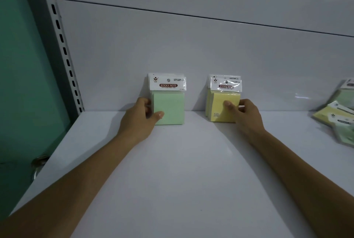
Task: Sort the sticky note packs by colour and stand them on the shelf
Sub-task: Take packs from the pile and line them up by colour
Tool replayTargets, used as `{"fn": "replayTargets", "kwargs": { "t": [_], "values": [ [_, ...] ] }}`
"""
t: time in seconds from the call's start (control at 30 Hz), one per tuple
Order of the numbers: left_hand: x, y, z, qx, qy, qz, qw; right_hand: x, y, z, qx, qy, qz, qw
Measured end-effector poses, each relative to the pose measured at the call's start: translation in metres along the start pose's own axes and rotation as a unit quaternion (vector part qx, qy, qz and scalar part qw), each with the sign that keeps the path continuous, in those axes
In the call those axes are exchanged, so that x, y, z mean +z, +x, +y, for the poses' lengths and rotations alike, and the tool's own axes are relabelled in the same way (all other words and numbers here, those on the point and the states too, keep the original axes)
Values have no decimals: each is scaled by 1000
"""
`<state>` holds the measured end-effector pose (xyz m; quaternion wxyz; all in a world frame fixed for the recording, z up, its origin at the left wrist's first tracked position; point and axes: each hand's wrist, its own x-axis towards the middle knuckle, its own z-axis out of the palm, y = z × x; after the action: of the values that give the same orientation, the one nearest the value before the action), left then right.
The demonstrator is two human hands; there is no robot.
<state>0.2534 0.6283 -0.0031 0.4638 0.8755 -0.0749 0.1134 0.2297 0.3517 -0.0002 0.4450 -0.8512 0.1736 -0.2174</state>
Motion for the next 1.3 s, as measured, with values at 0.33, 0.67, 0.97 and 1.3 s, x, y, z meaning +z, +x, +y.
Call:
{"fn": "replayTargets", "kwargs": {
  "t": [0.33,0.67,0.97,1.3],
  "values": [
    [0,-3,3,-3,22,-11,1000,0,-1,2,-10,-8,9,1000],
    [-3,-4,6,-26,3,-25,999,-3,-5,-2,-3,16,16,1000],
    [-10,-18,15,-81,-3,-12,997,-43,-57,-1,5,18,-30,999],
    [56,-122,105,-26,211,50,976,-160,-143,50,-74,-95,-111,986]
  ]
}}
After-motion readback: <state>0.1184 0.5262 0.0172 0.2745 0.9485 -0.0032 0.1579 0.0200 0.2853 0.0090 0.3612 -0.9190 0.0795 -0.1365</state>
